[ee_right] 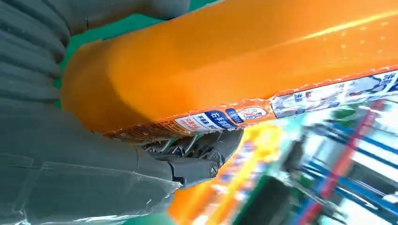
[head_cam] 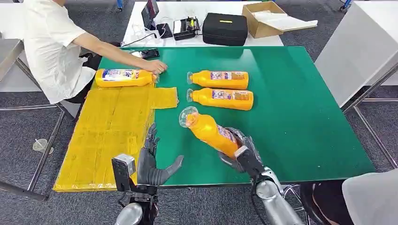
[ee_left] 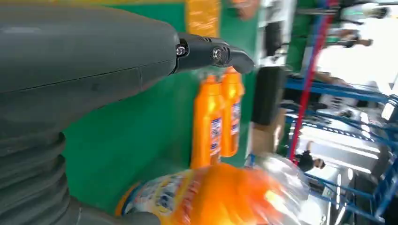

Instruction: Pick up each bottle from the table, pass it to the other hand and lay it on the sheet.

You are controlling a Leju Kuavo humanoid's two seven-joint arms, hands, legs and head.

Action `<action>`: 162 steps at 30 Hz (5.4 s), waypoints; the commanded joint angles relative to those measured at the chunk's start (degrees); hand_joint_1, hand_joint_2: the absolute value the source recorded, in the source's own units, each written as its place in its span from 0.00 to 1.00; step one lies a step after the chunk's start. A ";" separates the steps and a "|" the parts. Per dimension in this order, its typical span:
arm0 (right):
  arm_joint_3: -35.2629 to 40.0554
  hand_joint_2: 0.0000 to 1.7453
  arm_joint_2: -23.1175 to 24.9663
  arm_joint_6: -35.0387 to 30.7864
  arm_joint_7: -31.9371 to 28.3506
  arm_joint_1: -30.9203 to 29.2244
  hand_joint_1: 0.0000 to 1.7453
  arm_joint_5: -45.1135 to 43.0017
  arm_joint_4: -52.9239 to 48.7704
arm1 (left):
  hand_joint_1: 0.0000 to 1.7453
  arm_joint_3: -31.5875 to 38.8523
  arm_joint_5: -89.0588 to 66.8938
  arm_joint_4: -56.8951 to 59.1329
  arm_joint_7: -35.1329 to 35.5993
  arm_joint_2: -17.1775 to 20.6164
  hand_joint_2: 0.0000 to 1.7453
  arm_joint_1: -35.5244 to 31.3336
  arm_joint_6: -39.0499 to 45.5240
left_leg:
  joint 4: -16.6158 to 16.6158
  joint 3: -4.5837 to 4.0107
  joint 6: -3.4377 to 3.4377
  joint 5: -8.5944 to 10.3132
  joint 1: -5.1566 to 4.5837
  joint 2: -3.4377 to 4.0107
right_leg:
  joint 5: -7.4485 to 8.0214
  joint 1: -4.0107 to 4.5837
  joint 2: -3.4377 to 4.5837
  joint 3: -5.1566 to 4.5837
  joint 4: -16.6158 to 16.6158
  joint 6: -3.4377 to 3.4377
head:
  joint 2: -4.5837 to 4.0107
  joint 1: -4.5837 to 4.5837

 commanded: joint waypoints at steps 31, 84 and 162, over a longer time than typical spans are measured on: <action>23.97 1.00 6.17 4.49 -0.29 -12.58 1.00 1.37 20.43 | 0.00 -1.39 8.39 8.22 1.72 -1.19 1.00 -8.94 -3.82 | 0.03 -0.14 0.00 -0.03 0.03 -0.08 | -0.06 0.06 -0.19 -0.04 -0.01 -0.21 | 0.00 0.00; -9.39 0.00 11.95 -21.11 -7.63 -4.60 0.00 -7.15 5.80 | 1.00 12.50 -68.56 43.40 5.56 3.26 1.00 -23.61 15.64 | -0.07 -0.11 -0.03 0.10 0.01 -0.06 | 0.02 0.04 -0.19 -0.04 -0.06 -0.22 | 0.00 0.00; -9.91 1.00 1.31 -40.29 8.57 -3.58 0.00 50.30 11.35 | 0.00 -0.49 -60.99 1.59 -0.18 6.55 1.00 -5.19 11.71 | 0.03 -0.36 0.01 0.16 -0.02 -0.42 | -0.03 -0.01 -0.47 -0.16 0.01 -0.12 | 0.00 0.02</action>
